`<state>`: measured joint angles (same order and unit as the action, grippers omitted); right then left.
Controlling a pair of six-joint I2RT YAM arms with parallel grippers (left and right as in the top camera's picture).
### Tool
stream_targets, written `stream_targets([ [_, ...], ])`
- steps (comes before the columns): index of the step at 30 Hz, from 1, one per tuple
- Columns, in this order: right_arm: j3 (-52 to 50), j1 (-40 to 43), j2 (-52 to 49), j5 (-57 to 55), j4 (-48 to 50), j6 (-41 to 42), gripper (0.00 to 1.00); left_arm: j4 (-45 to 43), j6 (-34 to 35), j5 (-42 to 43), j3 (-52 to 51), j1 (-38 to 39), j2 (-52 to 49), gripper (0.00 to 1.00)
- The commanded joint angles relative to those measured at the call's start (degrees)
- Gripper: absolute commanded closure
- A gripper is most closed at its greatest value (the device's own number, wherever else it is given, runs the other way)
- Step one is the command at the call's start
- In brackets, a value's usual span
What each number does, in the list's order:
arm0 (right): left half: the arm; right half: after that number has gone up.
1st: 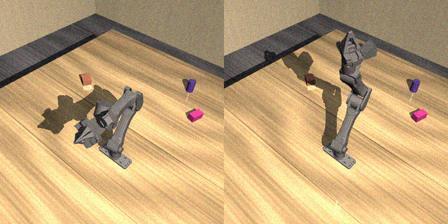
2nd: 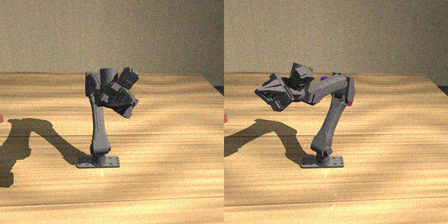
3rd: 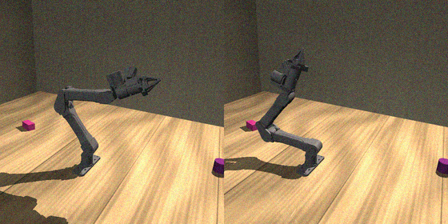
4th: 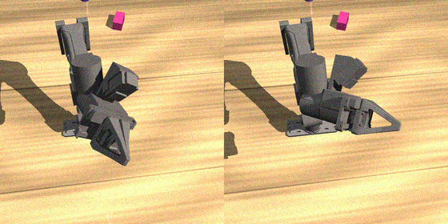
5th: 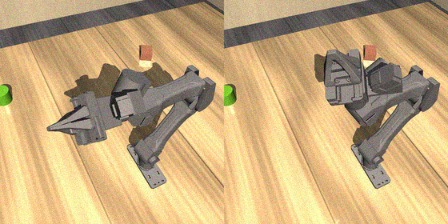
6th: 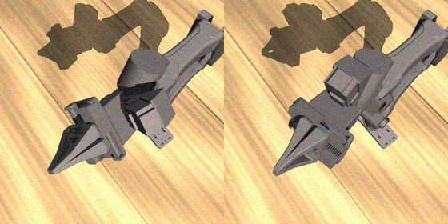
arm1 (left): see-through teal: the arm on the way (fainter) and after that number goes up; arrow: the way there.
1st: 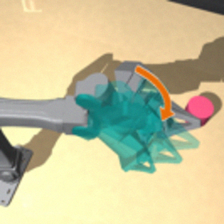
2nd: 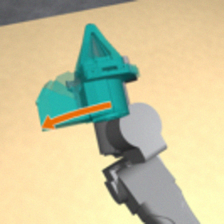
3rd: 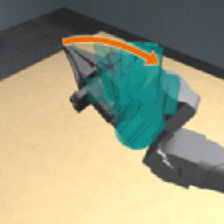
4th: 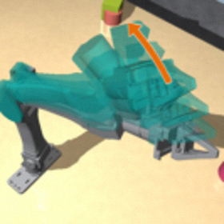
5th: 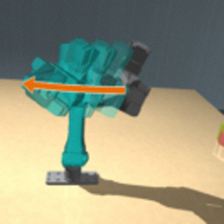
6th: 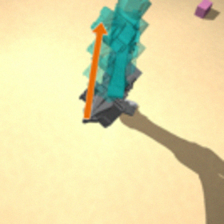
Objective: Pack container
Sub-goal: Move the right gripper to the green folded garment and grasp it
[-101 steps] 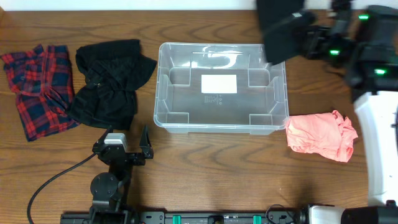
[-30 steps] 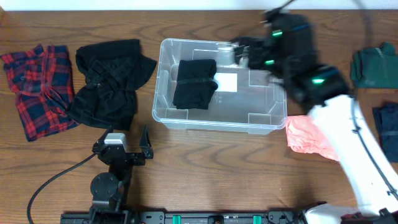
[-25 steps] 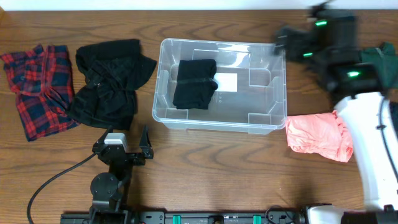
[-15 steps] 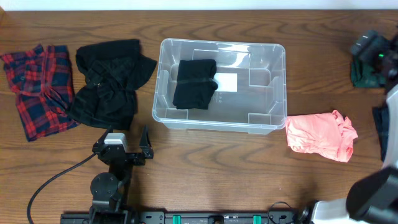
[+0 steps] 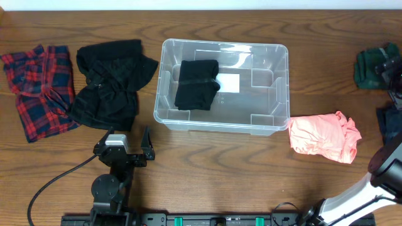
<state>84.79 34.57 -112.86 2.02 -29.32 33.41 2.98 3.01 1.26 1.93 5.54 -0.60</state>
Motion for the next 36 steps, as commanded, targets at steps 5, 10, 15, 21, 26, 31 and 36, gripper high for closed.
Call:
stream_targets([
  [5, 0.66, 0.76, -4.79, 0.39, 2.8, 2.6, 0.05, 1.09, 0.11, -0.87, -1.7, 0.28, 0.33, 0.02],
  [10, 0.66, 0.72, -7.48, 0.42, 6.8, 2.56, 0.07, 1.11, 0.09, -0.87, -1.7, 0.28, 0.33, 0.02],
  [15, 0.66, 0.72, -10.21, 0.74, 9.64, 2.56, 0.08, 1.09, 0.11, -0.87, -1.7, 0.28, 0.33, 0.02],
  [21, 0.66, 0.63, -11.89, 1.44, 13.03, 2.51, 0.09, 1.09, 0.11, -0.87, -1.7, 0.28, 0.33, 0.02],
  [26, 0.66, 0.61, -12.96, 1.49, 16.37, 2.54, 0.13, 1.09, 0.11, -0.87, -1.7, 0.28, 0.33, 0.02],
  [31, 0.66, 0.61, -14.62, 1.55, 18.27, 2.23, 0.28, 1.09, 0.11, -0.87, -1.7, 0.28, 0.33, 0.02],
  [36, 0.66, 0.61, -16.15, 1.66, 18.38, -1.05, 0.67, 1.09, 0.11, -0.87, -1.7, 0.28, 0.33, 0.02],
])
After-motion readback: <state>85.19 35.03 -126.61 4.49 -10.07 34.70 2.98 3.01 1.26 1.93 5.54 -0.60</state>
